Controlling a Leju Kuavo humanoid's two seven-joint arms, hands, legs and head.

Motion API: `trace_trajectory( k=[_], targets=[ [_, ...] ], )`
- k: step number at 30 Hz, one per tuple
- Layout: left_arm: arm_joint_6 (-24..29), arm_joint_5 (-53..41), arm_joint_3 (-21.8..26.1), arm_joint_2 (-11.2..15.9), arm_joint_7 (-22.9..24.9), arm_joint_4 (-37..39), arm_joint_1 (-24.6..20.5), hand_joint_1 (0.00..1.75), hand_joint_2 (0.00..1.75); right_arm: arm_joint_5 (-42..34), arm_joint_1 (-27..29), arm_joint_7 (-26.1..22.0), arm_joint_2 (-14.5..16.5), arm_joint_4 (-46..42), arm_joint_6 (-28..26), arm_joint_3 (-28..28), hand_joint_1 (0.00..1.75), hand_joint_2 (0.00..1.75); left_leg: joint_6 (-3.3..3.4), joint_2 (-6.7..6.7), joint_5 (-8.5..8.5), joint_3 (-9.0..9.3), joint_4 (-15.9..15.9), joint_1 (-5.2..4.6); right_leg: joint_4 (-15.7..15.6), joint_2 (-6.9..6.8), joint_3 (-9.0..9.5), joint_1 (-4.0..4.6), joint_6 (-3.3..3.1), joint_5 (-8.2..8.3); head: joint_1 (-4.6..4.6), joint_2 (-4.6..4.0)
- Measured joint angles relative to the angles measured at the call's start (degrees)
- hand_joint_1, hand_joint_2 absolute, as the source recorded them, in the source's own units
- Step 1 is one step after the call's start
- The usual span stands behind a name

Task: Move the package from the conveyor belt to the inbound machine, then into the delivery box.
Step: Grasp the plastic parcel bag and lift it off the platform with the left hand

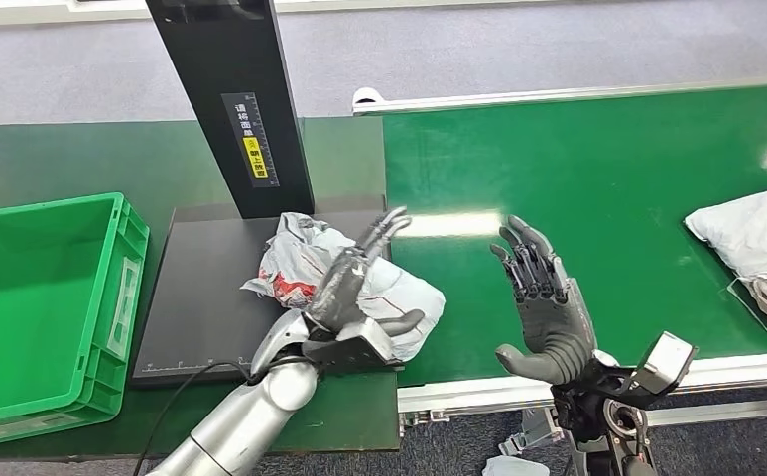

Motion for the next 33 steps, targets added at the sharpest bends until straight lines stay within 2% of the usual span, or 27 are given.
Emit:
trace_trajectory(
  k=[2,5,7,11,18,19,22,23,28,33],
  targets=[
    [-1.27,-6.1,-3.01,-0.58,1.79,1.21,-1.53,0.0,1.75,4.95,0.02,0.33,0.28,-0.03,-4.9,-0.67,0.0,1.75,0.0,0.0,0.0,0.0,0.0,0.0,0.0,0.0,0.0,0.0,0.0,0.0,-0.01,0.0],
    [-6.29,-13.99,-7.52,-1.72,6.14,2.79,-3.69,0.0,1.75,15.86,-0.07,1.43,1.14,0.43,-19.26,-1.99,0.0,1.75,0.0,-0.02,0.0,-0.02,0.0,0.0,0.0,-0.02,0.0,0.0,0.0,0.0,-0.01,0.0],
    [-10.47,-17.35,-10.15,-2.7,9.08,4.52,-5.34,0.0,1.75,17.72,-0.18,2.19,1.83,0.93,-23.64,-3.06,0.0,1.75,0.0,-0.02,0.0,-0.02,0.0,0.0,0.0,-0.01,0.0,0.0,0.0,0.0,-0.01,0.0],
    [-16.43,-19.96,-13.42,-5.17,12.84,10.56,-8.26,0.0,1.75,18.23,-0.14,3.06,3.25,1.76,-24.44,-5.31,0.0,1.75,0.0,0.0,0.0,-0.01,0.0,0.0,0.0,0.0,-0.01,0.0,0.01,0.01,-0.01,0.0],
    [-21.39,-20.44,-14.83,-6.93,16.64,20.8,-10.54,0.0,1.75,18.08,-0.18,2.91,4.71,3.21,-23.86,-7.82,0.0,1.75,0.0,0.01,0.0,-0.02,-0.01,0.01,0.01,0.01,-0.02,0.01,0.01,0.01,-0.02,0.0],
    [-21.81,-20.37,-14.84,-7.11,17.07,21.77,-10.73,0.37,1.75,18.08,-0.21,2.87,4.84,3.44,-23.86,-7.99,0.0,1.75,0.0,0.01,0.0,-0.02,-0.01,0.01,0.01,0.0,-0.01,0.01,0.01,0.01,-0.02,0.0],
    [-22.61,-20.12,-14.85,-7.55,18.33,23.97,-11.19,1.66,1.75,17.99,-0.23,2.66,5.16,3.99,-23.92,-8.35,0.0,1.75,0.0,0.0,0.0,-0.03,-0.01,0.0,0.01,0.0,-0.01,0.0,0.01,0.01,-0.01,0.0],
    [-22.72,-20.03,-14.83,-7.63,18.77,24.48,-11.3,1.73,1.75,17.84,-0.23,2.52,5.27,4.14,-23.94,-8.46,0.0,1.75,0.0,0.01,0.0,-0.03,-0.01,0.0,0.0,0.0,-0.01,0.0,0.01,0.01,-0.01,0.0],
    [-21.09,-19.56,-14.46,-7.75,20.68,25.68,-11.43,1.72,1.75,16.99,-0.02,2.19,5.81,4.48,-23.87,-9.02,0.0,1.75,0.0,0.0,0.0,-0.03,-0.01,0.0,0.0,0.0,-0.01,0.0,0.01,0.01,-0.02,0.0],
    [-14.7,-20.86,-13.42,-7.62,22.42,25.23,-11.32,1.75,1.75,16.77,0.81,2.22,6.44,4.11,-23.71,-9.65,0.0,1.75,0.0,0.0,0.0,-0.03,-0.01,0.01,0.01,0.0,-0.02,0.01,0.01,0.01,-0.02,0.0]
  ],
)
